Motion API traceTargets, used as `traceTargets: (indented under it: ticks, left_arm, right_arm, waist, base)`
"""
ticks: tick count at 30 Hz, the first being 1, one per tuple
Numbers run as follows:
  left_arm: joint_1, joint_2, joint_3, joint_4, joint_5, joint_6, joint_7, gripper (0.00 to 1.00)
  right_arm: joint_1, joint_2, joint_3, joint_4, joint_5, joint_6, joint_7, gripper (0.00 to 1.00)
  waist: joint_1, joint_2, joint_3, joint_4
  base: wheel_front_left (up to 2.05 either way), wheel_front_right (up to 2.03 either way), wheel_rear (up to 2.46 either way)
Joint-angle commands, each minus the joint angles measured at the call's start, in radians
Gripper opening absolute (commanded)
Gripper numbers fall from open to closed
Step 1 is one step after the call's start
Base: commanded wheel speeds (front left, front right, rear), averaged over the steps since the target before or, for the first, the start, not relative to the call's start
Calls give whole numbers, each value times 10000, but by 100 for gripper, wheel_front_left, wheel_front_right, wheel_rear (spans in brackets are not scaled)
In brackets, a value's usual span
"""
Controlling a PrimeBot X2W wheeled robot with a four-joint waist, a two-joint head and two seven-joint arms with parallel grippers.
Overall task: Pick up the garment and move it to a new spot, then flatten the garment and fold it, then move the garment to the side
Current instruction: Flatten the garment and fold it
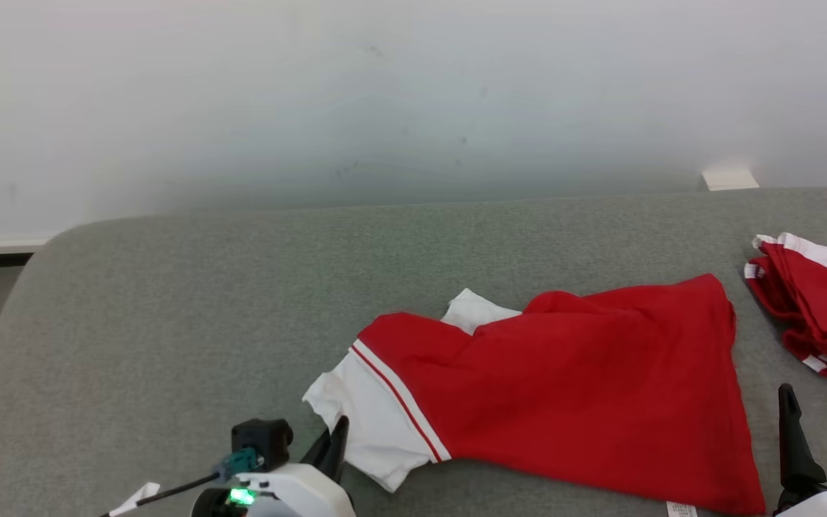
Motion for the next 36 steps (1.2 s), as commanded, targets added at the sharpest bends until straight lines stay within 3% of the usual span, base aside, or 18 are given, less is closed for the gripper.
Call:
traceTargets:
  ticks: [1, 15, 16, 17, 24, 36]
  left_arm:
    - [233, 68, -26, -162, -83, 34, 51, 0]
    - [1733, 699, 229, -1760, -286, 826, 469, 0]
    - [1761, 718, 235, -1797, -296, 836, 489, 26]
    - [1791, 731, 236, -1827, -307, 836, 509, 100]
    - [1834, 935, 451, -2062, -348, 979, 346, 100]
    - [1577, 2018, 1266, -3587, 203, 1282, -1073, 100]
  right_arm:
    - [56, -80, -82, -55, -37, -21, 34, 100]
    - [258, 127, -527, -391, -410, -21, 344, 100]
    - [259, 148, -534, -424, -421, -21, 383, 100]
    - [260, 160, -538, -453, -459, -21, 406, 100]
    - [280, 215, -523, -651, -530, -21, 403, 100]
    - [390, 97, -253, -1593, -790, -21, -396, 100]
  waist:
    - [-1, 0, -29, 267]
    - [-1, 0, -55, 1106]
    - [-1, 0, -50, 1112]
    - [-1, 0, -47, 1109]
    - [-1, 0, -88, 905]
    - [-1, 0, -344, 355]
  base:
    - [0, 0, 0]
    - [0, 0, 0]
    - [0, 0, 0]
    - [0, 0, 0]
    - [0, 0, 0]
    - [0, 0, 0]
